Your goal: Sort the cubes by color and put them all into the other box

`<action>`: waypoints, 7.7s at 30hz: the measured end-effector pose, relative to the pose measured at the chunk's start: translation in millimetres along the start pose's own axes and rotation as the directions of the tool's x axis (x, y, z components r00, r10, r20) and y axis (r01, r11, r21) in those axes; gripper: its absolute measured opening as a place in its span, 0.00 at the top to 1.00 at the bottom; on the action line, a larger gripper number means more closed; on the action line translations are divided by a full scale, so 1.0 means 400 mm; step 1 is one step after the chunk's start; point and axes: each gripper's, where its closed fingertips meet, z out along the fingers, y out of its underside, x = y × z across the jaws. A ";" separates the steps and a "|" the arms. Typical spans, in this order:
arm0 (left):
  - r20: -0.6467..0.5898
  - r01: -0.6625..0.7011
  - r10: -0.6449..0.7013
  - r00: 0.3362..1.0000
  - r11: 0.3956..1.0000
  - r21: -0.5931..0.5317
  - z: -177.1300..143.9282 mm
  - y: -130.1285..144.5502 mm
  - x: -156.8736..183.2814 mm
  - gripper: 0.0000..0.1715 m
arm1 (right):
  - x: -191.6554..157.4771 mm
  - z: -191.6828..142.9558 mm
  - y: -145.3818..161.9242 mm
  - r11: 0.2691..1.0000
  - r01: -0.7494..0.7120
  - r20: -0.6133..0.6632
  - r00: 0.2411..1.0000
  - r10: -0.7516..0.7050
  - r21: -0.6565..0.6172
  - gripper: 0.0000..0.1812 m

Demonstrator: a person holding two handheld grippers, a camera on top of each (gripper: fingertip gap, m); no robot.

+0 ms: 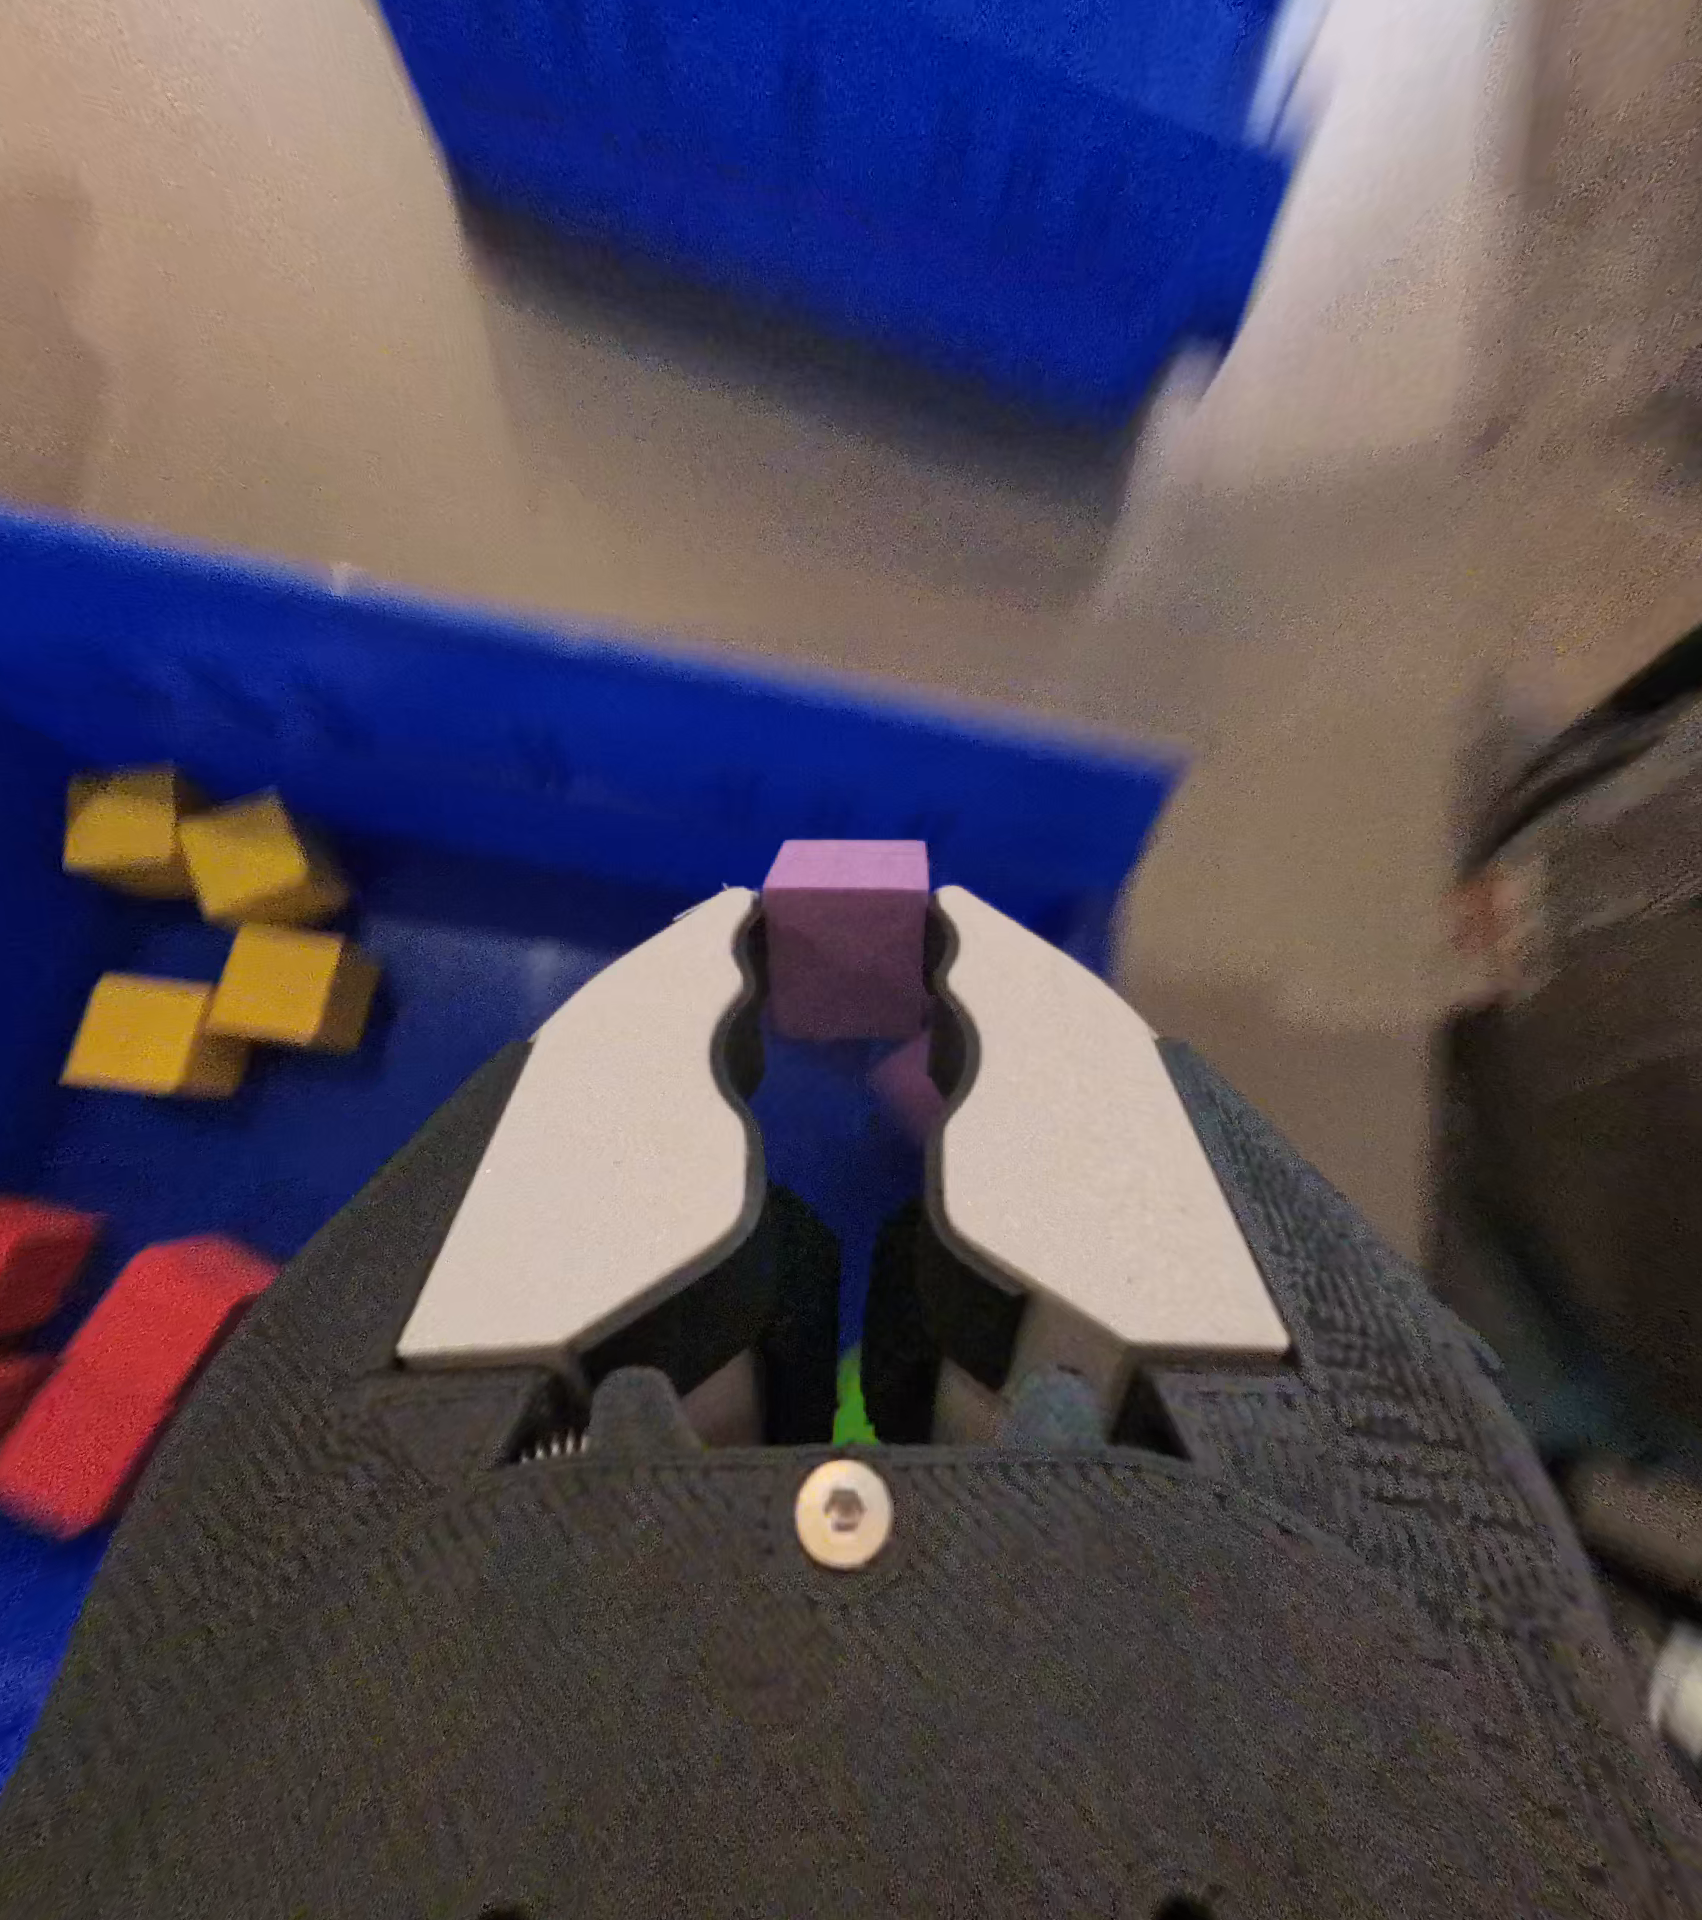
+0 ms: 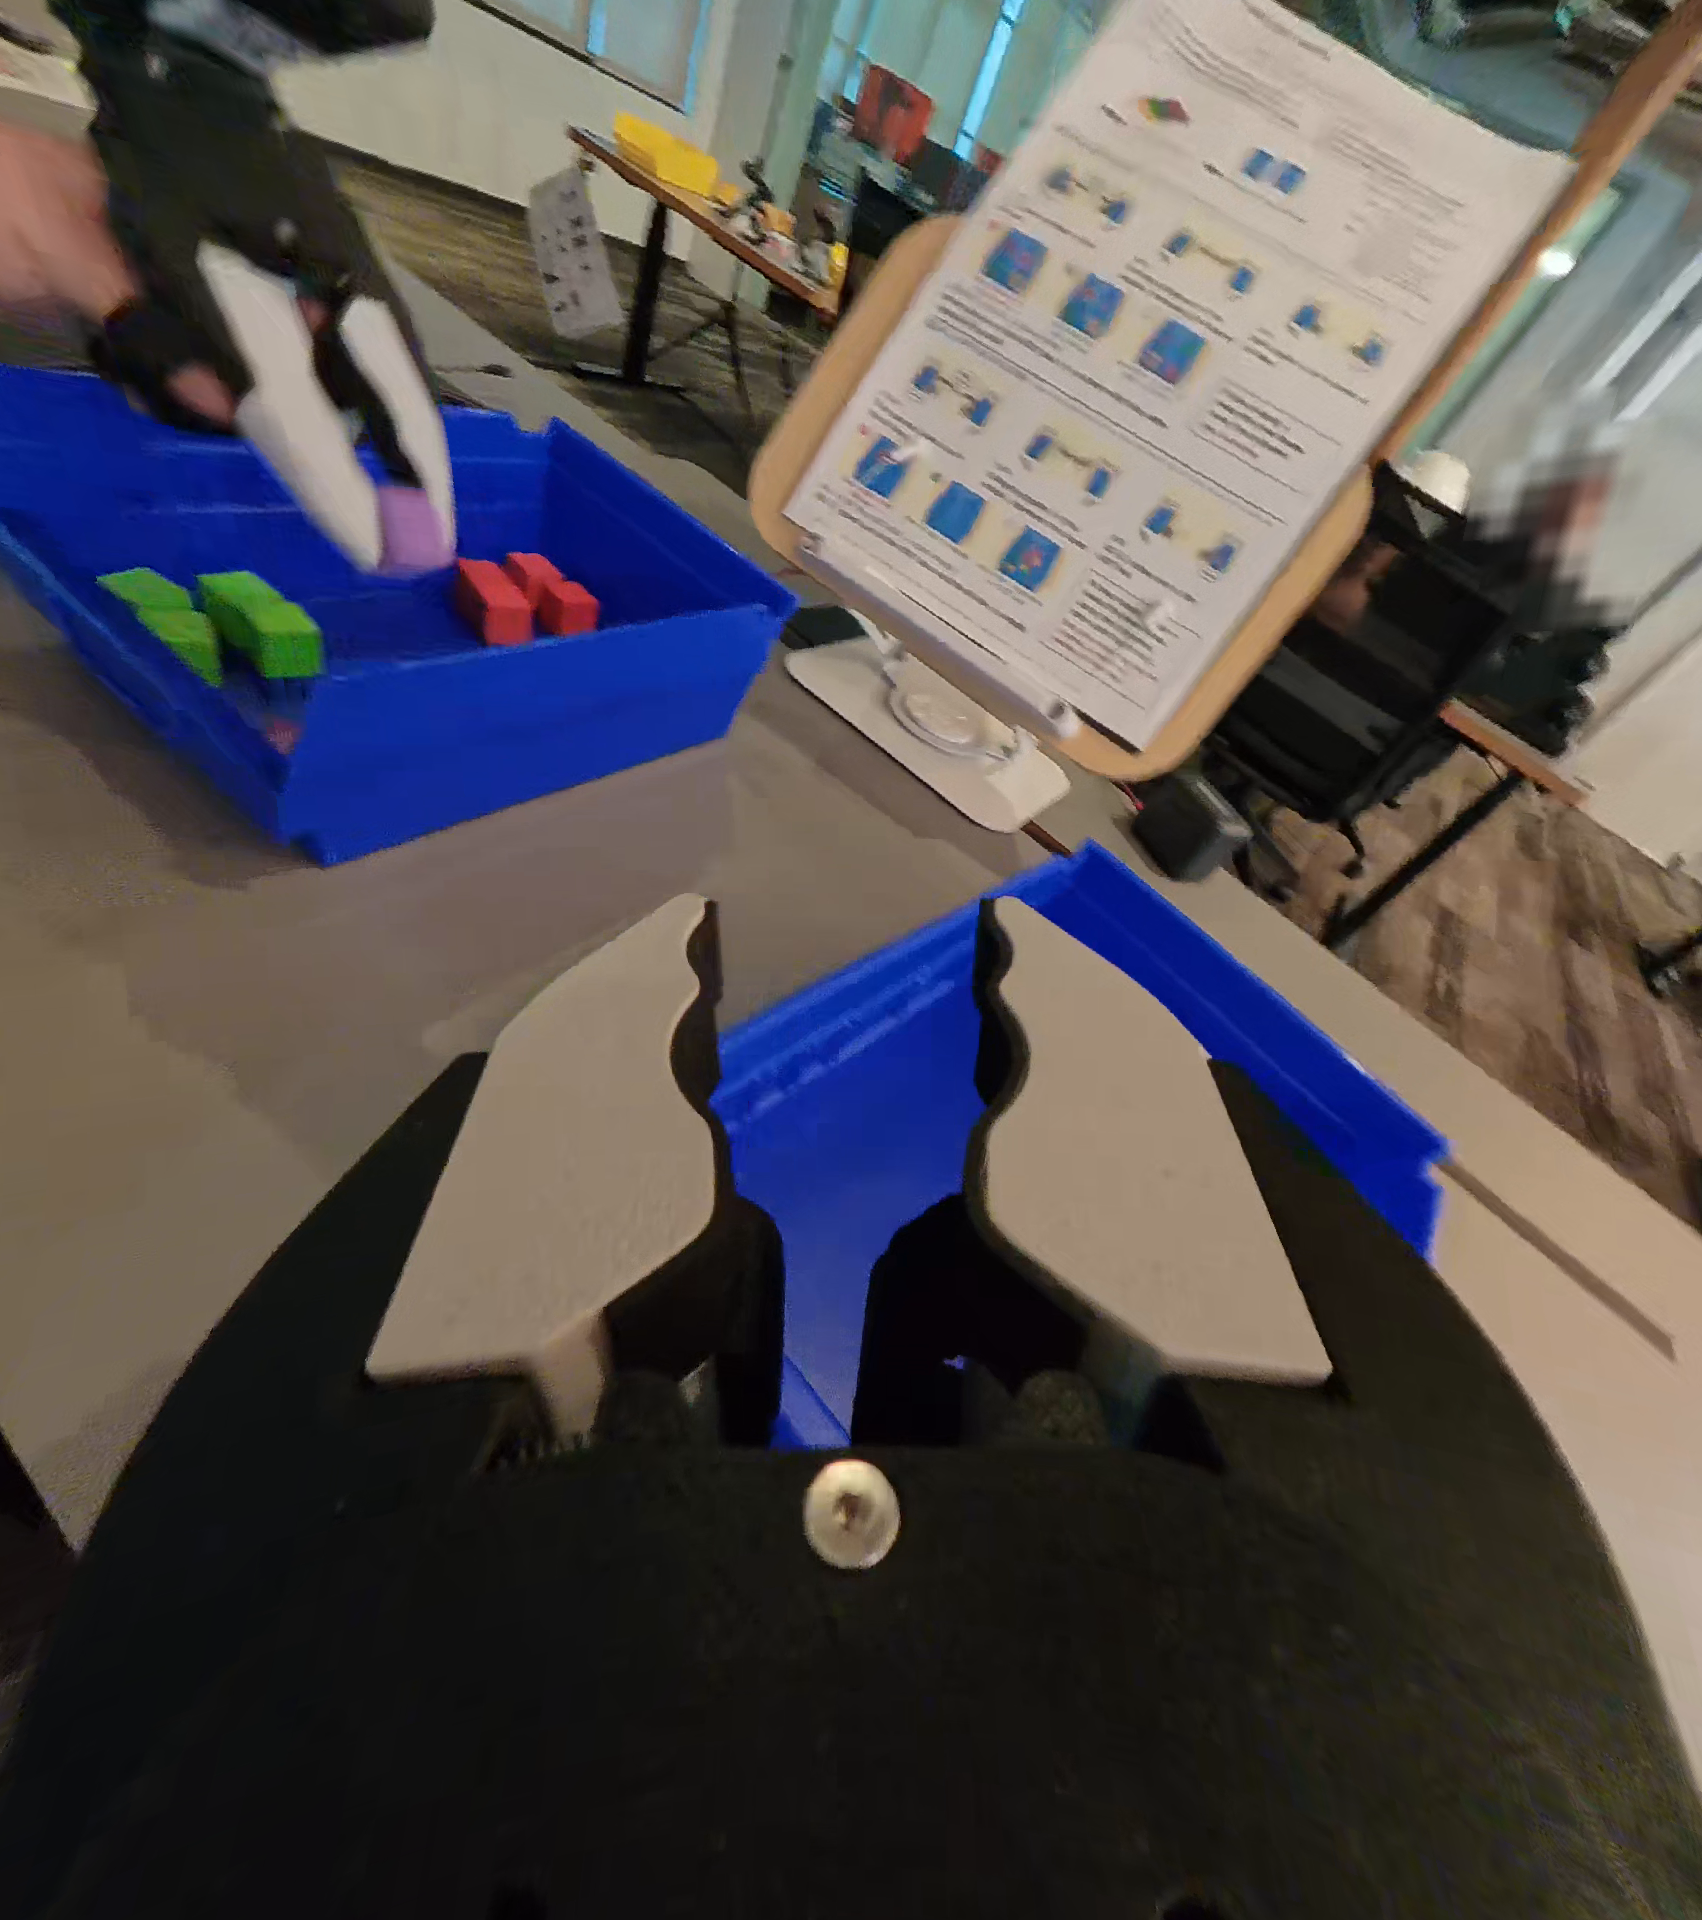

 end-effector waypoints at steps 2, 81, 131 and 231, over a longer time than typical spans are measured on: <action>-0.149 0.137 -0.098 0.984 0.950 0.280 -0.074 -0.104 0.073 0.83 | -0.054 0.028 -0.033 0.998 0.049 0.062 0.997 -0.051 0.042 0.73; 0.447 0.253 -0.476 0.757 0.845 0.471 -0.229 0.022 -0.013 0.76 | 0.106 -0.052 0.516 0.069 -0.240 -0.201 0.912 0.359 -0.968 0.70; 0.710 0.579 -0.414 0.569 0.816 0.012 -0.086 0.252 -0.127 0.72 | 0.165 -0.052 0.191 0.764 -0.424 -0.269 0.905 0.331 -0.486 0.76; 0.494 0.177 -0.457 0.740 0.840 0.513 -0.219 -0.018 0.146 0.80 | 0.221 0.428 0.532 0.155 -0.378 -0.262 0.832 0.488 -0.913 0.74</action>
